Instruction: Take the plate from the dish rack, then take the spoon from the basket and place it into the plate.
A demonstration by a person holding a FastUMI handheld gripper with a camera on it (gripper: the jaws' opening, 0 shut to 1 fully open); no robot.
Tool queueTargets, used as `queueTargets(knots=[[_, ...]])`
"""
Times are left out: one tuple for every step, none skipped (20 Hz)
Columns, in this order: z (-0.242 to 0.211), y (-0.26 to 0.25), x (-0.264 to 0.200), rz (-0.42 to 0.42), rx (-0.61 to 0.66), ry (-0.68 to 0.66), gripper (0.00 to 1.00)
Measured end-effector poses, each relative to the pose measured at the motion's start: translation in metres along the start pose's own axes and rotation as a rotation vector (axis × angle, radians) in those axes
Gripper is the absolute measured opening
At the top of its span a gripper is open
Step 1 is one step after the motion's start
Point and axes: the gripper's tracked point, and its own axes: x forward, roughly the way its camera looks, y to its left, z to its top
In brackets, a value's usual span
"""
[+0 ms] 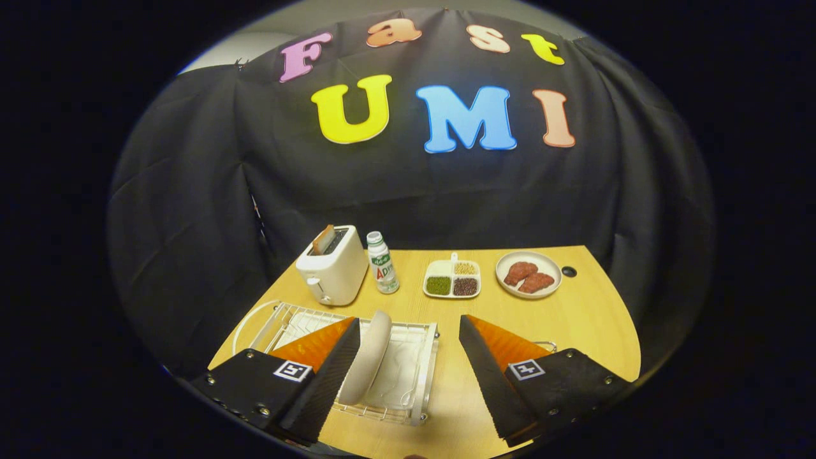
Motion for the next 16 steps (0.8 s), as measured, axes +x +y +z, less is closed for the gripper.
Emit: queueTargets(knots=[[-0.007, 0.004, 0.003, 0.007, 0.015, 0.027, 0.96], [-0.011, 0.009, 0.007, 0.012, 0.031, 0.047, 0.97], [-0.016, 0.013, 0.011, 0.010, 0.043, 0.072, 0.96], [-0.022, 0.016, 0.017, 0.006, 0.053, 0.105, 0.96], [-0.029, 0.019, 0.023, -0.001, 0.066, 0.140, 0.96], [-0.038, 0.023, 0.029, -0.007, 0.081, 0.171, 0.97], [-0.045, 0.025, 0.033, -0.023, 0.092, 0.199, 0.97], [-0.050, 0.028, 0.040, -0.038, 0.107, 0.218, 0.97], [-0.056, 0.031, 0.046, -0.050, 0.120, 0.235, 0.97], [-0.061, 0.032, 0.051, -0.064, 0.129, 0.254, 0.97], [-0.066, 0.034, 0.054, -0.080, 0.133, 0.268, 0.97], [-0.068, 0.036, 0.059, -0.088, 0.126, 0.276, 0.97], [-0.075, 0.037, 0.066, -0.103, 0.108, 0.295, 0.97], [-0.080, 0.037, 0.070, -0.116, 0.088, 0.316, 0.97], [-0.085, 0.037, 0.075, -0.130, 0.071, 0.332, 0.97], [-0.088, 0.037, 0.079, -0.147, 0.058, 0.344, 0.97]])
